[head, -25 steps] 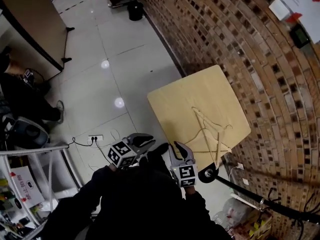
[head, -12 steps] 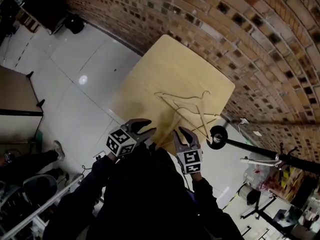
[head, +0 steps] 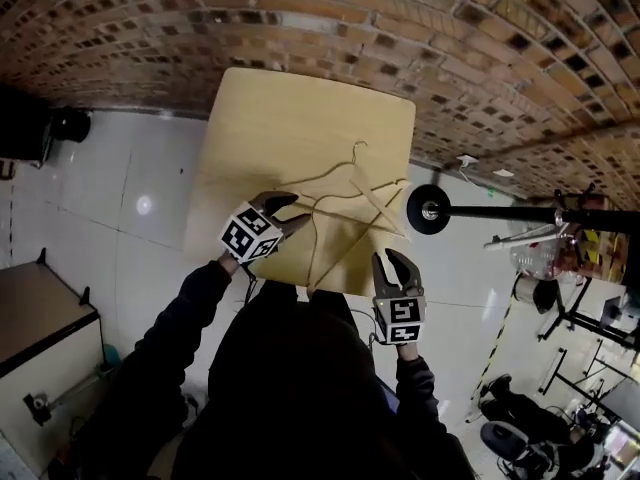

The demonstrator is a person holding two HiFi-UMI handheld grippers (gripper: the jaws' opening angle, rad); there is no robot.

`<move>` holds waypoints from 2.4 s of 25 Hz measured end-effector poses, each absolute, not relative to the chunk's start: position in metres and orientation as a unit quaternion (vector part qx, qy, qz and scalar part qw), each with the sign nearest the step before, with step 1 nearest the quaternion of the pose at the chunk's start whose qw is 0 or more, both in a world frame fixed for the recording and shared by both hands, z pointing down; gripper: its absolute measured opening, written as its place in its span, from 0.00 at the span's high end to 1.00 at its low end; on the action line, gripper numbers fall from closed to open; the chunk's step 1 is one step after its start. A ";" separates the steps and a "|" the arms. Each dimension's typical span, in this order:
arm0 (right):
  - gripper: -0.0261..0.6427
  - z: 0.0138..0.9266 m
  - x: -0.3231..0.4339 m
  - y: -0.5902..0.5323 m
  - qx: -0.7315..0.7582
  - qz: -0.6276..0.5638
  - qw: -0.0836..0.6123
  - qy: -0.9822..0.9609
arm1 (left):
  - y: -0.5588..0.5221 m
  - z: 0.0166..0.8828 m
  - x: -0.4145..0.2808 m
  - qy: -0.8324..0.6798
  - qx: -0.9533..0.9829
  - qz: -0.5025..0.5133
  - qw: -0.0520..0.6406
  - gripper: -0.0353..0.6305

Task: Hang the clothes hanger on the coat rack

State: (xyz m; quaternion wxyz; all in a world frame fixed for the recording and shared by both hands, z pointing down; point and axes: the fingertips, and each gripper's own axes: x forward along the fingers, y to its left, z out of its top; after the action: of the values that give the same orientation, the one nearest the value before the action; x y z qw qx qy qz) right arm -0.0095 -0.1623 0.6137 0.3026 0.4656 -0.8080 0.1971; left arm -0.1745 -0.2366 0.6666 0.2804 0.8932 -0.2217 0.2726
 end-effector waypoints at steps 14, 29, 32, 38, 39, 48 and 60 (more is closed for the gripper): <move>0.81 0.593 0.006 -0.102 0.616 0.238 0.279 -0.697 | -0.285 0.802 -0.152 -0.090 0.850 0.489 0.175 0.60; 0.82 0.585 0.015 -0.052 0.696 0.263 0.245 -0.621 | -0.287 0.823 -0.151 -0.076 0.845 0.509 0.147 0.81; 0.82 0.580 0.018 -0.050 0.706 0.257 0.242 -0.614 | -0.292 0.811 -0.146 -0.078 0.855 0.491 0.145 0.81; 0.82 0.576 0.014 -0.049 0.711 0.252 0.235 -0.613 | -0.285 0.750 -0.134 -0.050 0.878 0.457 0.134 0.81; 0.82 0.575 0.012 -0.050 0.710 0.250 0.235 -0.615 | -0.283 0.742 -0.132 -0.046 0.882 0.449 0.132 0.81; 0.82 0.552 0.014 -0.048 0.731 0.226 0.216 -0.607 | -0.241 0.650 -0.104 0.020 0.920 0.384 0.075 0.81; 0.82 0.531 0.035 0.021 0.785 0.205 0.193 -0.553 | -0.172 0.581 -0.040 0.100 0.938 0.331 0.011 0.81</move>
State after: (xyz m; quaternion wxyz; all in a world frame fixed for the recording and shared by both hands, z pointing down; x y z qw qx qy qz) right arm 0.0347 0.0213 0.5308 0.1925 0.7847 -0.5526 0.2047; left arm -0.0397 -0.1721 0.5814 0.0110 0.9383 0.0999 0.3308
